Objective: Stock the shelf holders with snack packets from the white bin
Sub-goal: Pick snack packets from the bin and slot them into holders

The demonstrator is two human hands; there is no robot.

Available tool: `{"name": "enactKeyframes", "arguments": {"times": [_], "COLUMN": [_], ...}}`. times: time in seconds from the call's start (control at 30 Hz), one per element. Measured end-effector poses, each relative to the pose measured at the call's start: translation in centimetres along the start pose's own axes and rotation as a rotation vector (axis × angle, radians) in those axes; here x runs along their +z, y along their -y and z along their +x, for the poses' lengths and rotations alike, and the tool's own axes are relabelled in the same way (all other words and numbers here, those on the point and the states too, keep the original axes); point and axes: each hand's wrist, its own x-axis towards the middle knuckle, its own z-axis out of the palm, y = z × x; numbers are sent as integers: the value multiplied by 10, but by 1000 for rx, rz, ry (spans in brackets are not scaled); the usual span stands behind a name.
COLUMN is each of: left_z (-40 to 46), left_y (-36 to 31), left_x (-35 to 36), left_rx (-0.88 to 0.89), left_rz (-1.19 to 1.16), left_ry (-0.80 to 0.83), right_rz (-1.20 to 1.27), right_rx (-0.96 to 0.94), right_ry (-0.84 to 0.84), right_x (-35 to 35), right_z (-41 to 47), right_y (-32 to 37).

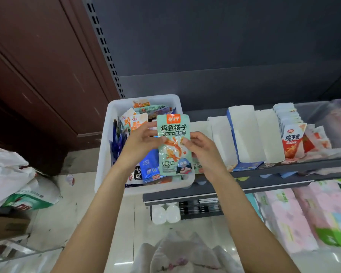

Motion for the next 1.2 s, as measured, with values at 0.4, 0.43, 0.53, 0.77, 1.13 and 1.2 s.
{"name": "enactKeyframes", "arguments": {"times": [0.4,0.43,0.53,0.77,1.13,1.2], "left_z": [52,50,45,27,-33,-33], "left_y": [12,22,48,82,75,82], "left_x": [88,88,84,82,24,-3], "left_rx": [689,709,792,651,266,107], "left_rz": [662,721,883,1227,574,523], "left_ry": [17,1,-19,168,-277,-395], "right_rz": [-821,-835,-897,-1221,-996,-847], "right_rx": [-617,-616,-614,-643,-571,-550], "right_ry": [-409,-385,-336,-227,-83,-11], "right_x": [-93,-93,-92,-99,-76,-51], "right_z": [-4,-4,-4,1,-9,-12], "right_y": [-15,-24,-50,-81,-53,-34]}}
